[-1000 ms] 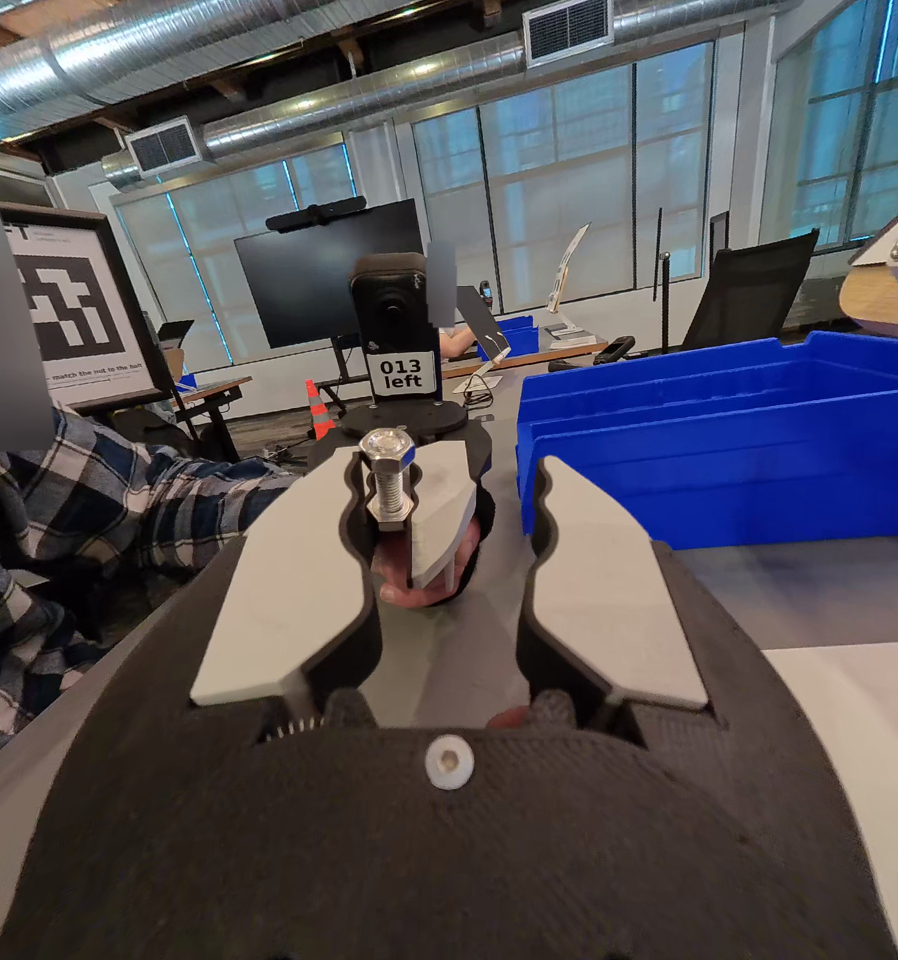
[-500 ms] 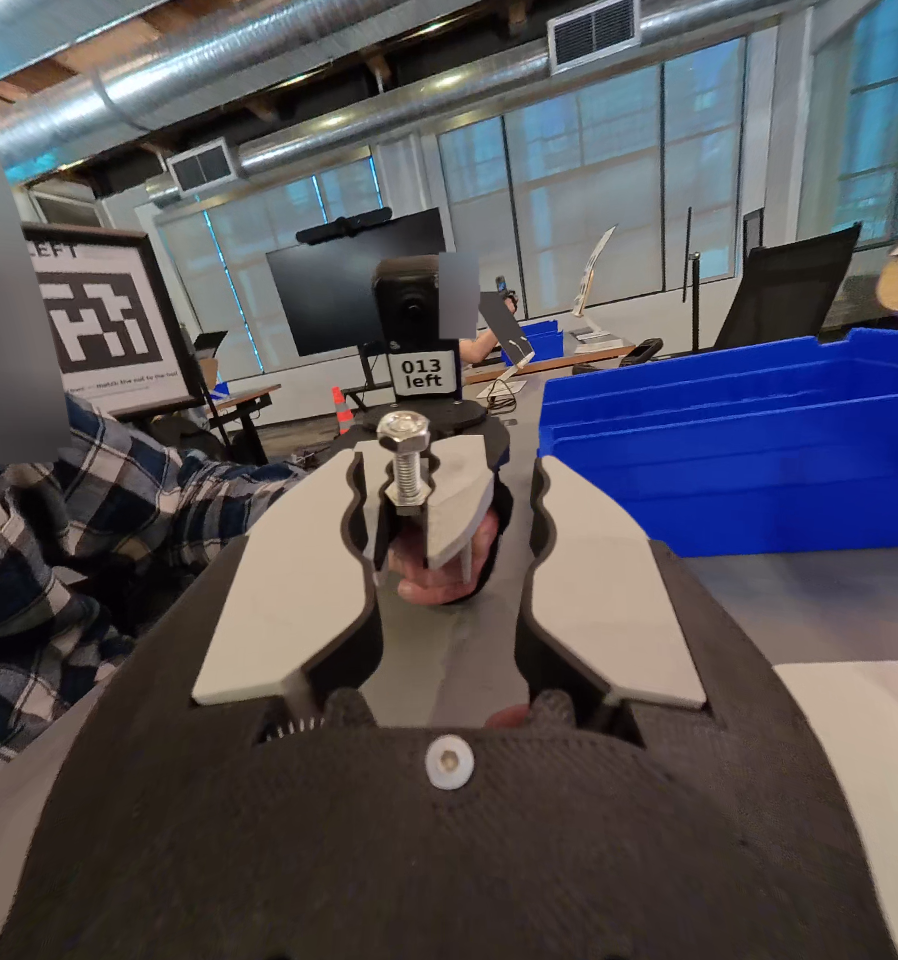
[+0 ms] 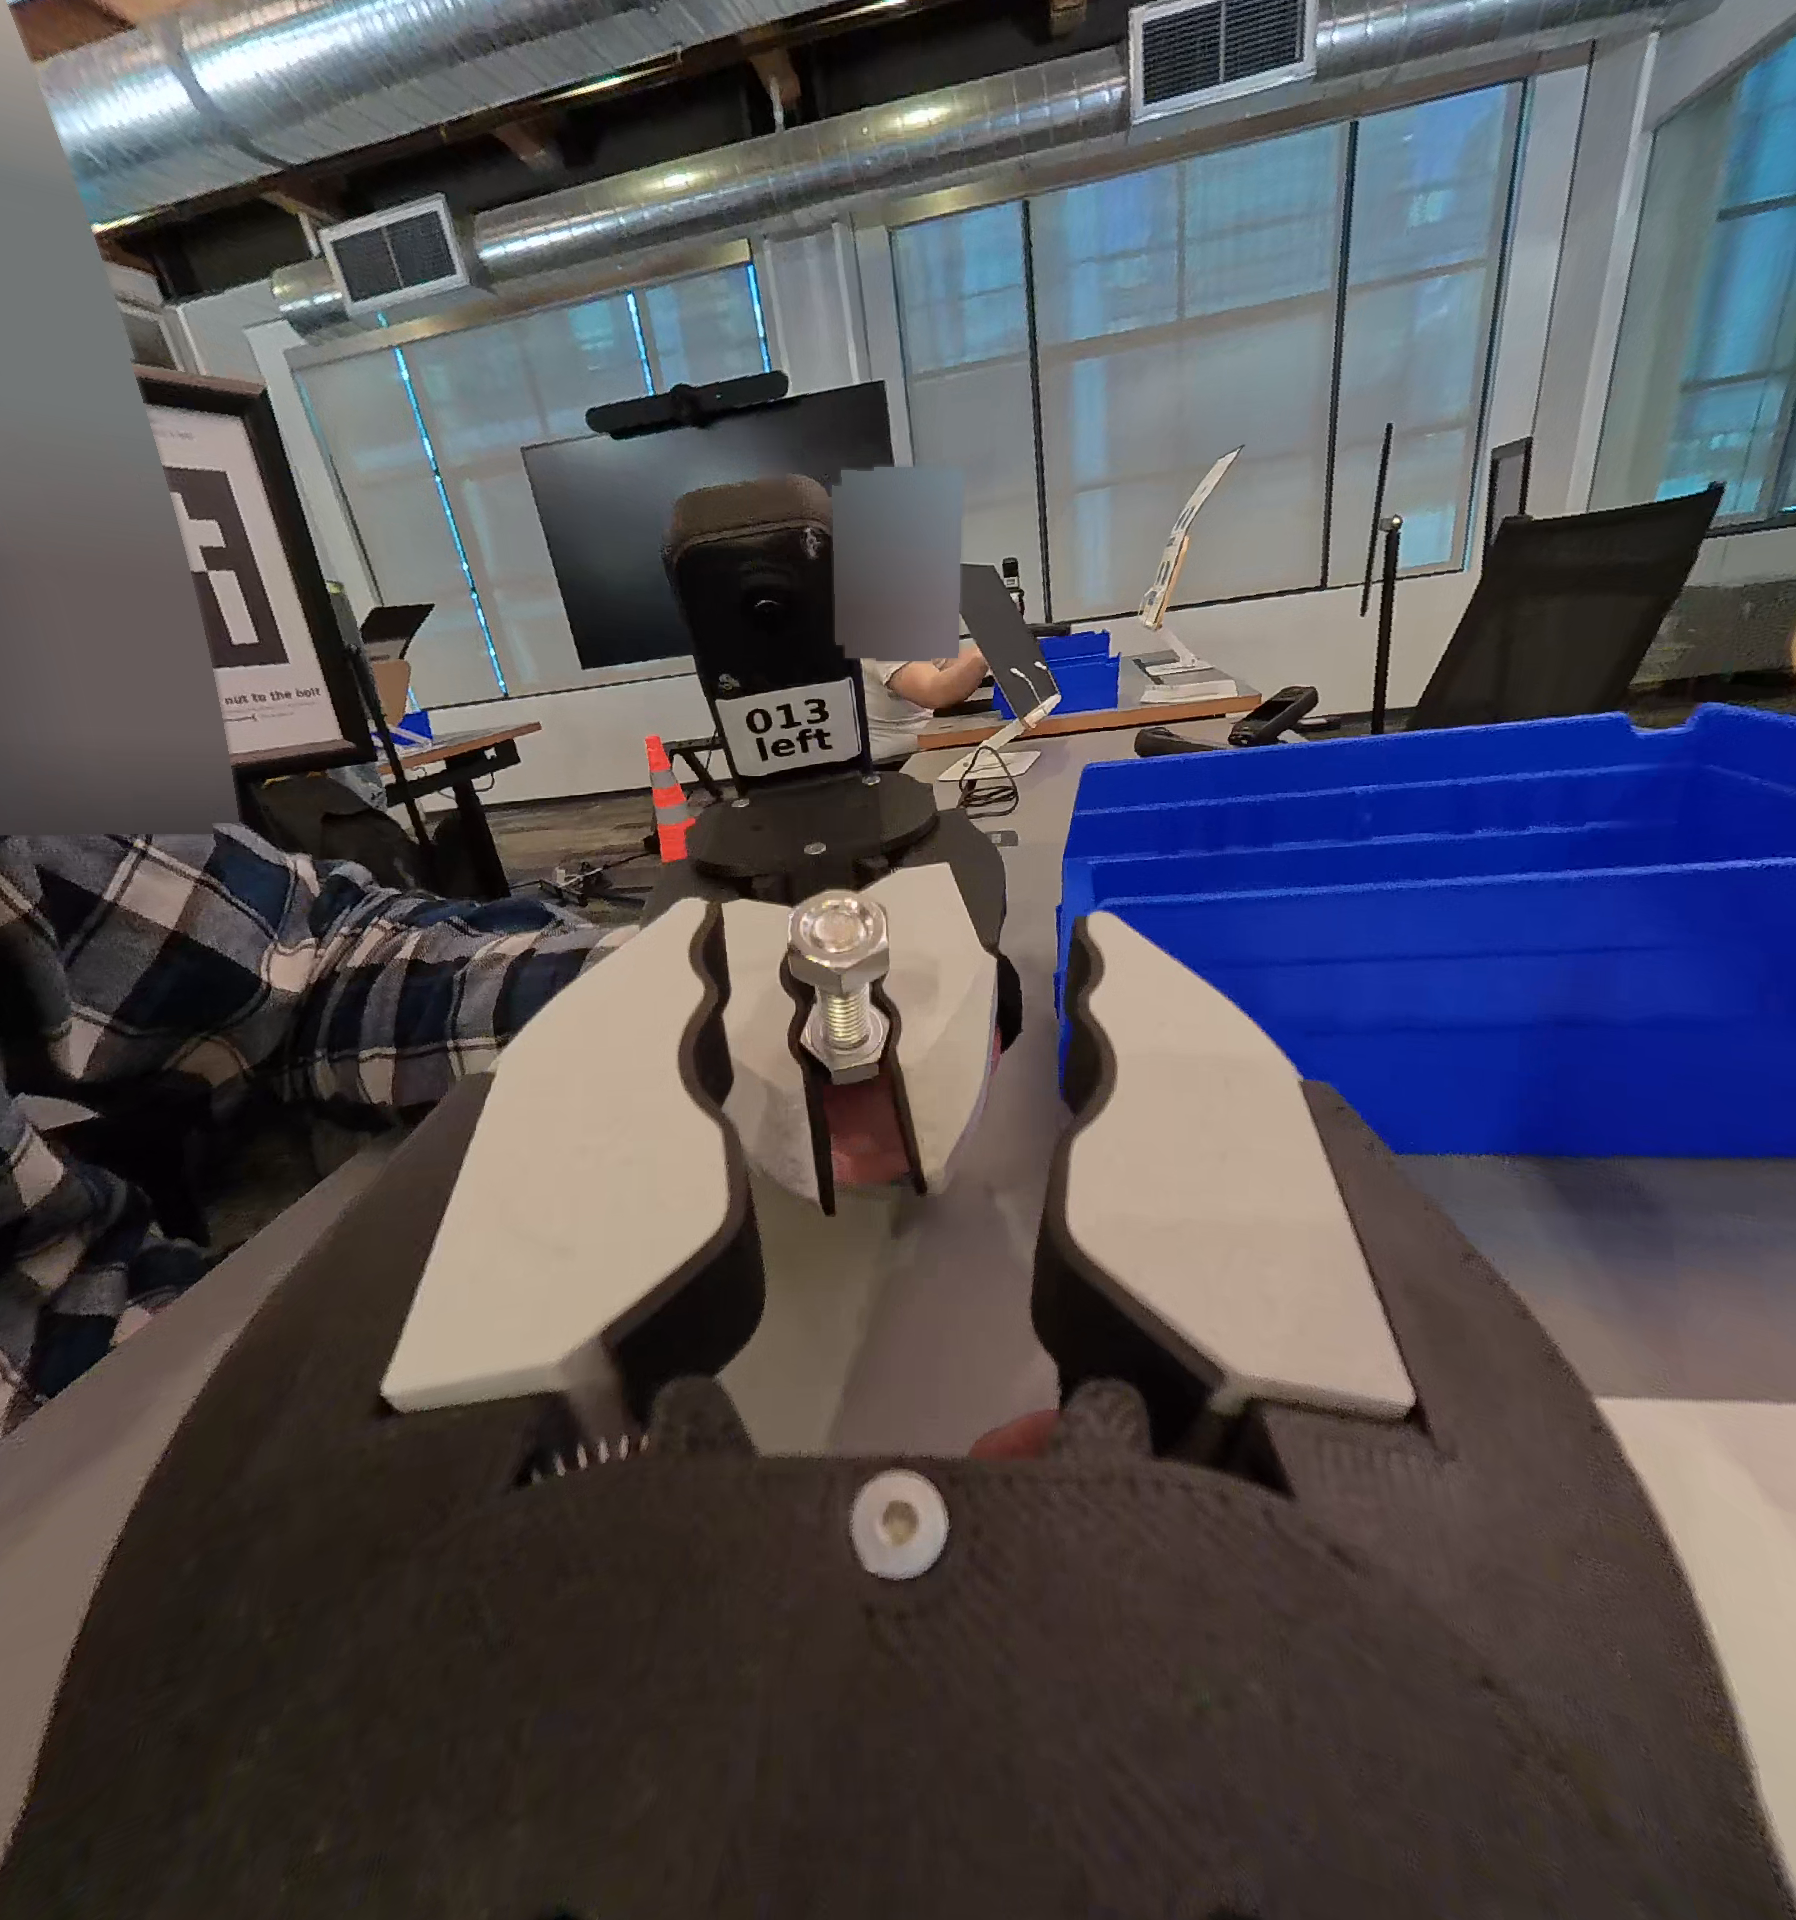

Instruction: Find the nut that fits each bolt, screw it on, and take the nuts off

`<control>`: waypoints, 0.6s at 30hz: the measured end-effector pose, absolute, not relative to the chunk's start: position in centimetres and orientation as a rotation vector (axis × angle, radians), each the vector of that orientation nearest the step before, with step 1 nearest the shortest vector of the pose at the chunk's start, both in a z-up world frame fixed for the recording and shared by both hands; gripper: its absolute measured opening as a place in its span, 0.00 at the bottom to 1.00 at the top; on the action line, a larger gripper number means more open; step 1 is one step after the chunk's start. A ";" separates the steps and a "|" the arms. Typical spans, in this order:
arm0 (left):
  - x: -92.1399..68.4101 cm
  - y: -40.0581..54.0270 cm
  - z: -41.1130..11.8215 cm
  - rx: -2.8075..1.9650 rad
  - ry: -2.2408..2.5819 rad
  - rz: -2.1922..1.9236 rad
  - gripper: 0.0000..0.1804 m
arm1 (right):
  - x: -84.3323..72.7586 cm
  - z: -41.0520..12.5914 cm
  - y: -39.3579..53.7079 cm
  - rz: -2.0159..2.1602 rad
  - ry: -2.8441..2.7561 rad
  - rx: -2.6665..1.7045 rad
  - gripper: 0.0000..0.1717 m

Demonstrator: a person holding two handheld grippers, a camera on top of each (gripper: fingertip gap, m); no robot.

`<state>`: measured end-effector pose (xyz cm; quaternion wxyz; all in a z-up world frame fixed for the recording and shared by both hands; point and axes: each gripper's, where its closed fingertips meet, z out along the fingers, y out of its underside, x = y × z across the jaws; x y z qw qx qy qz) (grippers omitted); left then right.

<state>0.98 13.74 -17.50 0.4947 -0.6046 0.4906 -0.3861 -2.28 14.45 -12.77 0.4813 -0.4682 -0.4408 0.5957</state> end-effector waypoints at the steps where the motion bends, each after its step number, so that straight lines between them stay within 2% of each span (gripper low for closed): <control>1: 0.9 13.8 -17.3 -1.459 1.178 -0.947 0.08 | -2.6 -12.8 14.4 1.452 -1.086 -1.137 0.36; 9: -0.7 14.3 -15.2 -1.406 1.042 -1.117 0.08 | -4.3 -12.7 14.8 1.442 -1.091 -1.123 0.35; 18: -1.0 14.4 -15.3 -1.411 1.017 -1.170 0.08 | -5.9 -12.2 16.0 1.486 -1.044 -1.125 0.35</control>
